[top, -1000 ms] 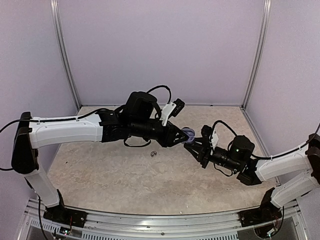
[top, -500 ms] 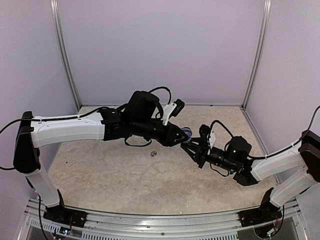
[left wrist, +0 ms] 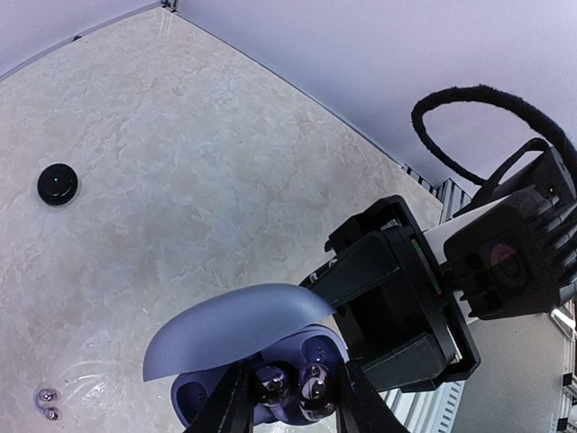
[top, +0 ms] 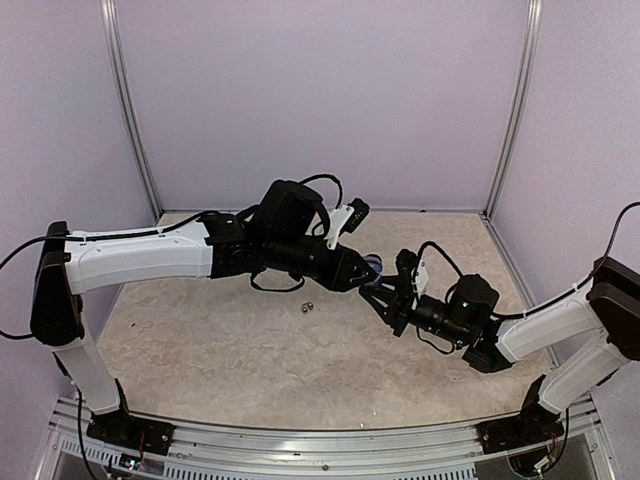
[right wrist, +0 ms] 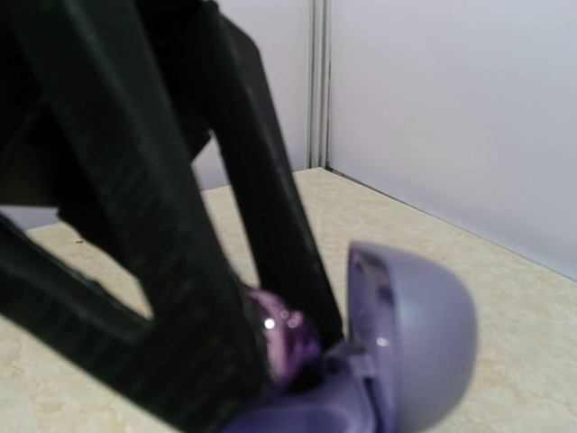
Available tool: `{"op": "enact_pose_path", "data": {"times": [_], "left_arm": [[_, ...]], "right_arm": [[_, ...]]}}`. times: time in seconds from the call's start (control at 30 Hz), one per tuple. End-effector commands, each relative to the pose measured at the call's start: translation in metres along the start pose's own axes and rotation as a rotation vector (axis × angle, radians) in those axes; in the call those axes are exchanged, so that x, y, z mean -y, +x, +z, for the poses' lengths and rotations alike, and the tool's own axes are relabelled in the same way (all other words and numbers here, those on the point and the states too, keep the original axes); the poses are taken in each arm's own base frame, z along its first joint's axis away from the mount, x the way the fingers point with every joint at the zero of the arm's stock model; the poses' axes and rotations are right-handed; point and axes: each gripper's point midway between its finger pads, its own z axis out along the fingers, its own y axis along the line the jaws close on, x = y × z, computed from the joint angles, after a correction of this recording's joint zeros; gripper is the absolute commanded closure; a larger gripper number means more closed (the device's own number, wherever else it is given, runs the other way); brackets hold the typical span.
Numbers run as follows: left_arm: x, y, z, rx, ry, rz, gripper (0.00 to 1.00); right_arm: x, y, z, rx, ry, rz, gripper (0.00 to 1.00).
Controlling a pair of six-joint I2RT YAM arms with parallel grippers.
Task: Insert the wireless bluetooth earbuds into the charging case
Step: Insert the right earbud into the right side groove of the charging case.
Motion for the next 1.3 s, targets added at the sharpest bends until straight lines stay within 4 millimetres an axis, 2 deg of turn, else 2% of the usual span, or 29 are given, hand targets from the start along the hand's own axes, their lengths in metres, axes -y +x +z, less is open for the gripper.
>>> {"op": "enact_pose_path", "data": {"times": [0.0, 0.43, 0.87, 1.27], "left_arm": [[0.001, -0.006, 0.006, -0.001, 0.004, -0.006, 0.67], [-0.004, -0.003, 0.014, -0.034, -0.025, -0.022, 0.66], [-0.004, 0.004, 0.021, -0.066, -0.015, -0.049, 0.62], [0.000, -0.007, 0.016, -0.043, -0.003, -0.051, 0.56]], "right_arm": [[-0.010, -0.026, 0.008, 0.091, -0.036, 0.000, 1.00], [-0.011, -0.021, 0.014, 0.078, -0.030, -0.009, 1.00], [-0.013, -0.027, 0.013, 0.124, -0.047, 0.032, 1.00], [-0.013, -0.031, 0.011, 0.141, -0.048, 0.049, 1.00]]}}
